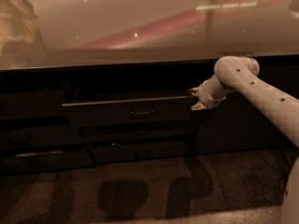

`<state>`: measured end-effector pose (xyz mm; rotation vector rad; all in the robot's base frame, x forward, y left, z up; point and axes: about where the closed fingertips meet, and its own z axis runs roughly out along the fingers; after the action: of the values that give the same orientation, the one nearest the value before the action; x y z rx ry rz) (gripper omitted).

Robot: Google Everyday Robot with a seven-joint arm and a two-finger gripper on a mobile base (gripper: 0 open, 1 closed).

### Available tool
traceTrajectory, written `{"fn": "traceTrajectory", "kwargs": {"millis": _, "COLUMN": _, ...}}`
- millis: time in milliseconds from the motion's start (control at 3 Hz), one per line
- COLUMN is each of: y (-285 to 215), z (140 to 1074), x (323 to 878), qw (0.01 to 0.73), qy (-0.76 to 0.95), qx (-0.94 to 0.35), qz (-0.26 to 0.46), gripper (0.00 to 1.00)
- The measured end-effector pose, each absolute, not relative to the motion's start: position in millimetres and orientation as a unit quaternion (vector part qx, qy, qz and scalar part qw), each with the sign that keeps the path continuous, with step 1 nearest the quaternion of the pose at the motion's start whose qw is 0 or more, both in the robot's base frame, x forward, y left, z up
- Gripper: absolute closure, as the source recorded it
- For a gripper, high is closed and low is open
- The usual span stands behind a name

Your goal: Open top drawer

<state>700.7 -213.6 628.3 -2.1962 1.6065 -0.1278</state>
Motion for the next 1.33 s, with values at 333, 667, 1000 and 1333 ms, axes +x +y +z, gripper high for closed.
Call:
{"fn": "traceTrajectory", "kwargs": {"millis": 333, "y": -213.5, "z": 630.2, "x": 700.5, "qw": 0.207, "qy": 0.577, "qx": -0.789, "qz": -0.046, "gripper": 1.00}}
{"fn": "traceTrajectory", "kwargs": {"millis": 667, "y": -214.7, "z": 629.7, "x": 693.0, "qw": 0.206, "qy": 0.574, "qx": -0.791, "qz": -0.045, "gripper": 1.00}}
{"fn": "traceTrajectory", "kwargs": {"millis": 1000, "y": -214.7, "z": 629.7, "x": 693.0, "qw": 0.206, "qy": 0.574, "qx": -0.791, "qz": -0.045, "gripper": 1.00}}
{"fn": "traceTrajectory", "kwargs": {"millis": 1333, "y": -213.3, "z": 629.1, "x": 687.2, "qw": 0.207, "qy": 0.570, "qx": -0.794, "qz": -0.044, "gripper": 1.00}}
